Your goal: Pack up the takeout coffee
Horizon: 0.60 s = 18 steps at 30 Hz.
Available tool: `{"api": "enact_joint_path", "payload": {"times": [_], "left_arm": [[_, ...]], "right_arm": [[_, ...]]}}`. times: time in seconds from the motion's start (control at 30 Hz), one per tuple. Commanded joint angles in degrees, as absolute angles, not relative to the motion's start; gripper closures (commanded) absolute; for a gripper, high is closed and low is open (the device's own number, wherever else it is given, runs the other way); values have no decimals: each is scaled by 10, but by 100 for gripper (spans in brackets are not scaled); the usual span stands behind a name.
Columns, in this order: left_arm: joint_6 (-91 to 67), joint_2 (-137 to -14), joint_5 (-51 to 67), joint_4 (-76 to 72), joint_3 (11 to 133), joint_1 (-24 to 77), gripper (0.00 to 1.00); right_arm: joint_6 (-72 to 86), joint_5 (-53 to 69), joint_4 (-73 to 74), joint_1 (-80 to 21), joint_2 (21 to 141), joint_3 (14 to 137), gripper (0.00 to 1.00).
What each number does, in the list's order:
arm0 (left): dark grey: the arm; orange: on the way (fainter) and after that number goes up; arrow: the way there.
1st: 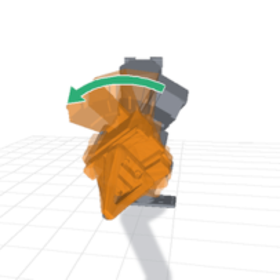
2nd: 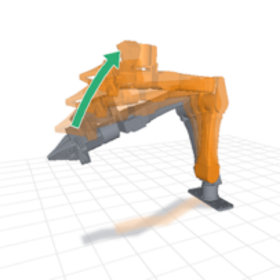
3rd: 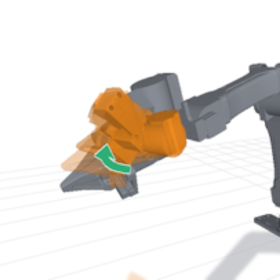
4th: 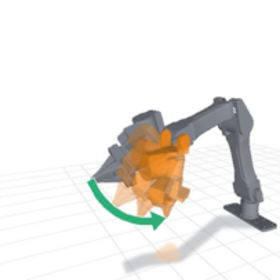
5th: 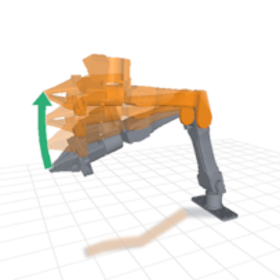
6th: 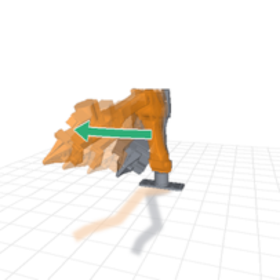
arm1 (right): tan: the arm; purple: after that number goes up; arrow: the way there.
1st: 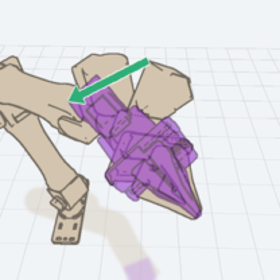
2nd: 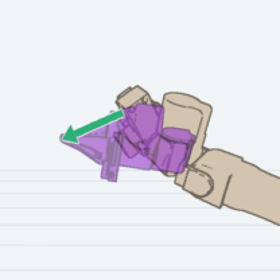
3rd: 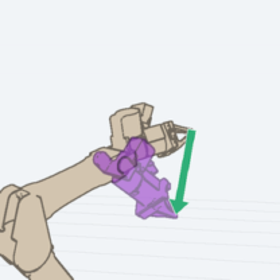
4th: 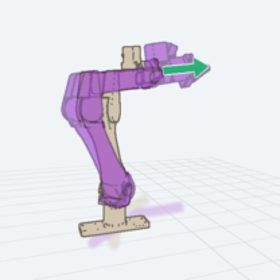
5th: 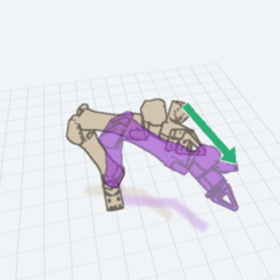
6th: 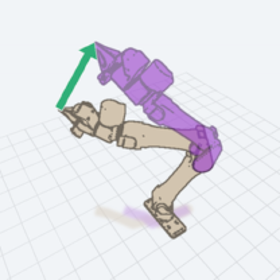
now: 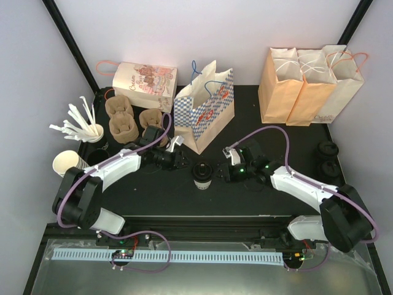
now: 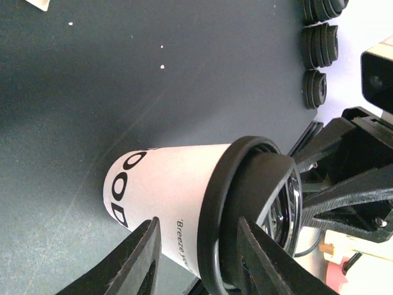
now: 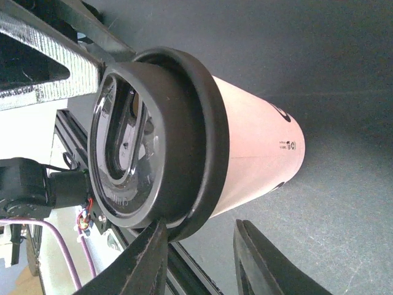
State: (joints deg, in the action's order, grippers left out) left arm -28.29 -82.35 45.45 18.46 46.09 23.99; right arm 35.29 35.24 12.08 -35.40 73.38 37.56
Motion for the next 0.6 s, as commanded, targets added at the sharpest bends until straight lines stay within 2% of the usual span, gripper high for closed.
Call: {"api": "enact_joint_path", "payload": {"times": [0.0,0.23,0.57], "left_arm": [[-262,-845,467,186,485,236,63],[-256,-853,465,190,470,235,68],[-252,-867,449,178,414,242,70]], "right_arm": [[356,356,106,-357,745,370,67],[345,341,117,-358,758,377,69],[318,308,126,-358,782,347,70]]}}
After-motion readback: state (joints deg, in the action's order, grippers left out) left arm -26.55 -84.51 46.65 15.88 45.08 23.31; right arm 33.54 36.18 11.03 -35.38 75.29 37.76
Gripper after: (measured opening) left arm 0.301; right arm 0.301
